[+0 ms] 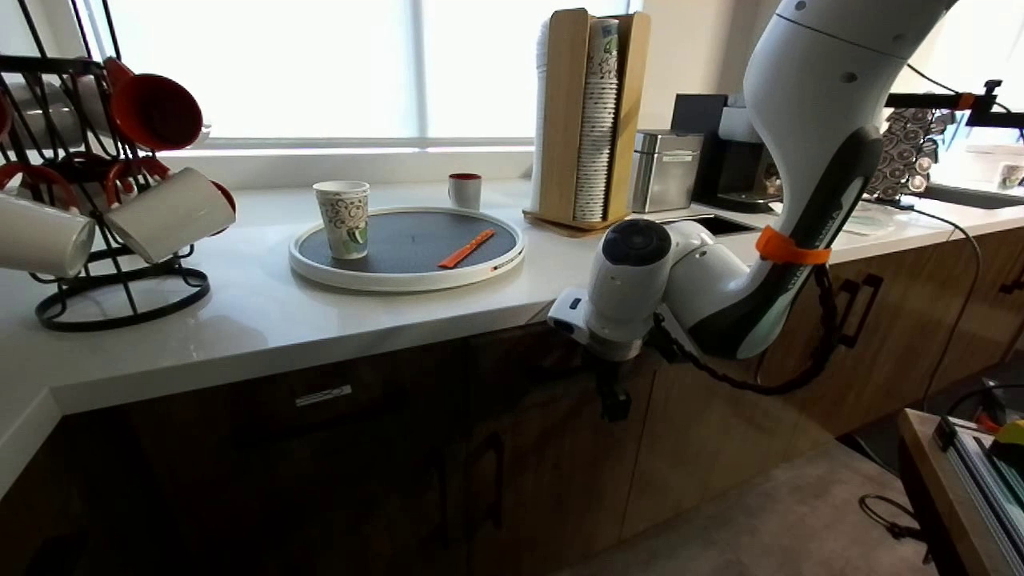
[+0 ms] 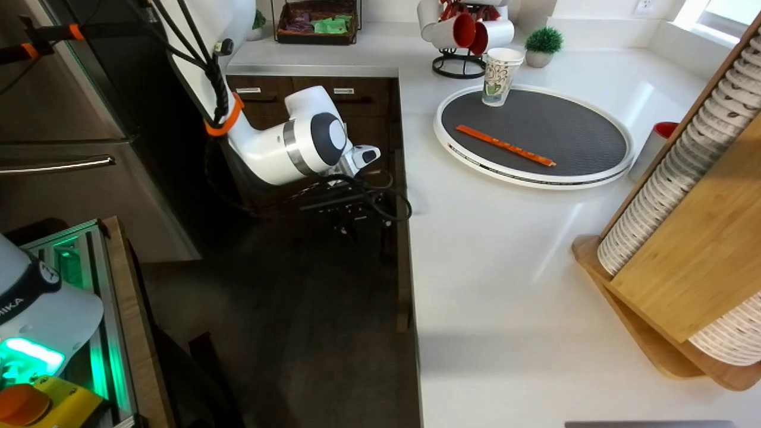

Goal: Open the drawer

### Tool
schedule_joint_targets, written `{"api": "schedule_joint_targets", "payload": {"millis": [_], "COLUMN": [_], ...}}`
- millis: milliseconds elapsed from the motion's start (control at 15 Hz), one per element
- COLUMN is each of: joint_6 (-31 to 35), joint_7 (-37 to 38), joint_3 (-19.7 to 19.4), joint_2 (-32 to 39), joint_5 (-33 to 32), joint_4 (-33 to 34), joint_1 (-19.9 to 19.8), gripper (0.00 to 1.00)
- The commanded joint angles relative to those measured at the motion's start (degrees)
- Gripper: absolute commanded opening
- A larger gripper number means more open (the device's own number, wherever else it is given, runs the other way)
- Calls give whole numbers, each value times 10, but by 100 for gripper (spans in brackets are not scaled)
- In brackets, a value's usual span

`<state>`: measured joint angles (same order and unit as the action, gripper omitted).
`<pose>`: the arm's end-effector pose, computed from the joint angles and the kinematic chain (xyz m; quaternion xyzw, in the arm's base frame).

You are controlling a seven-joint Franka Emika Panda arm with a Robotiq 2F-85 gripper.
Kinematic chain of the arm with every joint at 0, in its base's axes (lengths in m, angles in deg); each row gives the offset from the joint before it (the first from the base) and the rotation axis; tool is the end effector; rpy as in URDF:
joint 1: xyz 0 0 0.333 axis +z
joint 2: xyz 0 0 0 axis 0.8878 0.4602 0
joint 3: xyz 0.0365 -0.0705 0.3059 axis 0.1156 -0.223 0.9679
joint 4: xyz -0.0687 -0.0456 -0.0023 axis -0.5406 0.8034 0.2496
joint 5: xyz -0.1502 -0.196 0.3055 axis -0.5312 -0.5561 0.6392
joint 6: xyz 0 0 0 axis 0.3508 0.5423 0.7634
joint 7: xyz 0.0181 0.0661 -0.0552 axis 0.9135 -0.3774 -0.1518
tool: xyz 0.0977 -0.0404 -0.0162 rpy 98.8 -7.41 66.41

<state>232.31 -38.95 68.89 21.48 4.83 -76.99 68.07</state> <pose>0.5327 -0.0482 0.1014 0.9069 0.3590 0.0053 0.2203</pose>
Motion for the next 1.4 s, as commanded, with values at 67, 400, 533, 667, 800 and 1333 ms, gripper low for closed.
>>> {"api": "schedule_joint_targets", "payload": {"millis": [67, 400, 533, 667, 800, 1333], "joint_6": [-13, -26, -33, -39, -45, -90], "joint_7": [-42, -58, -44, -26, 8, 279], "joint_3": [58, 82, 83, 81, 69, 45], "joint_2": [-10, -24, -29, -34, -37, -70], "joint_5": [36, 42, 33, 23, -9, -246], "joint_4": [-52, -81, -88, -94, -97, -113], "joint_1": [-5, -6, 4, 14, 36, 177], "gripper": [100, 100, 100, 100, 100, 100]}}
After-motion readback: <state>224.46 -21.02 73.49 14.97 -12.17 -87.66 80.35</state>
